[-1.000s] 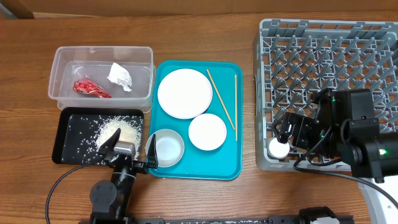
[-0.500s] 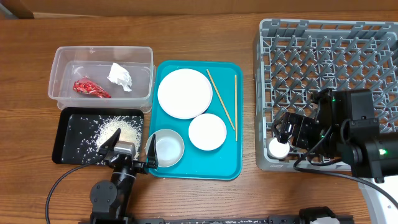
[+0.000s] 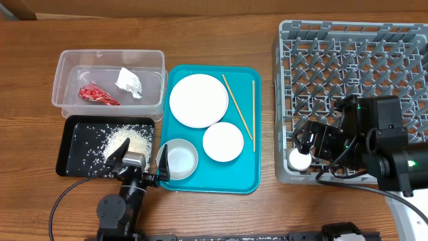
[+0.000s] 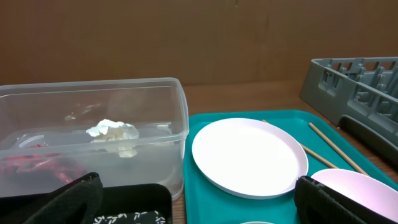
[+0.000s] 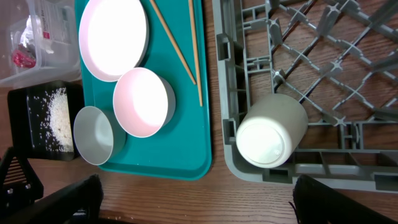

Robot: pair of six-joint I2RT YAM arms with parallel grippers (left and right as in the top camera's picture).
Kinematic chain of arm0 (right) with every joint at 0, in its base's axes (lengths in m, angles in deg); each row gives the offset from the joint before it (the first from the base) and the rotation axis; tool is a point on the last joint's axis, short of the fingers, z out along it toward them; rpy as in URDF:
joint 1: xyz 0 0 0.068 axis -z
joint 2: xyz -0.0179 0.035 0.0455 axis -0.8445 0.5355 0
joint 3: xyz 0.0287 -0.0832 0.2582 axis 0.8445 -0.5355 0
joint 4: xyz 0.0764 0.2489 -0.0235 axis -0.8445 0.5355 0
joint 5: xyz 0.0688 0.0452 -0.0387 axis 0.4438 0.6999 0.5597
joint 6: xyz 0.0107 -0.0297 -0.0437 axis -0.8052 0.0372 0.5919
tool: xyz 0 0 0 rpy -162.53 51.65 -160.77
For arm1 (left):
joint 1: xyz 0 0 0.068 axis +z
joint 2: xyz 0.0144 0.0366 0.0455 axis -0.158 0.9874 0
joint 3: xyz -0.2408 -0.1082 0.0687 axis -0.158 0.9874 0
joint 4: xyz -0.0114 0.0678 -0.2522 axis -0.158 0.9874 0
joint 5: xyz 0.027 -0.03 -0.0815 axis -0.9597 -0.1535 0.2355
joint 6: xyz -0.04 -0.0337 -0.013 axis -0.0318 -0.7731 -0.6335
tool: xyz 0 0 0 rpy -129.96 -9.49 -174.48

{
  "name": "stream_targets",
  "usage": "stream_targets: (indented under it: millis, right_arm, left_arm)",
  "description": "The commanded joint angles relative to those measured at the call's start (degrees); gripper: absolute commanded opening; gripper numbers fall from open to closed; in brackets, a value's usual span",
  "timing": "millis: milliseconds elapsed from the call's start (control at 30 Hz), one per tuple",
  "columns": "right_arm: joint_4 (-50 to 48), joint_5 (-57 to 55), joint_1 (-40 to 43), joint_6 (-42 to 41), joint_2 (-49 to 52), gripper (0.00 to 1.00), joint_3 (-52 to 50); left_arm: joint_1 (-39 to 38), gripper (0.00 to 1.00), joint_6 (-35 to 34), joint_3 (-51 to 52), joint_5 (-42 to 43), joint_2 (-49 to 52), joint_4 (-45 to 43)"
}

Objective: Sort waste into correct bins and load items into the dishwasher

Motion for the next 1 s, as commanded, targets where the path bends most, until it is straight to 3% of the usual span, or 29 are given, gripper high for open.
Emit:
stream_targets:
  millis: [0,433,567,633,833,900,967]
  right_arm:
    - [-0.3,0.3,-0.4,0.2,-0.3,1.00,0.8]
    - [-0.7,0.5,-0.4,-0.3,-0.3,1.00,0.8]
    - [-11.9,2.0,-0.4,-3.5,0.0,1.00,0.8]
    - [-14.6,5.5,-1.4,-2.7,1.1,0.91,0.8]
    - [-16.1,3.6,-14.7,-1.8,9.2,0.91,0.8]
    - [-16.6,-5.9,-23.8,-6.3,16.4,0.86,0.8]
    - [-16.7,-11.8,-27.6,-9.7,21.6,0.85,0.8]
  left_arm:
    - [0.3,1.00,-0.4,0.6,0.0,-0.4,-0.4]
    - [0.3,1.00,-0.4,0.6,0.0,-0.4,-0.4]
    - [0.3,1.00,-0.4,0.6,0.0,-0.4,-0.4]
    - [0.3,1.00,-0.4,0.6,0.0,-0.4,-0.4]
    - [0.3,1.00,-0.4,0.6,0.0,-0.4,-0.4]
    - [0.3,1.00,-0.4,0.6,0.0,-0.4,-0.4]
    - [0.3,1.00,-0.4,0.6,0.0,-0.4,-0.4]
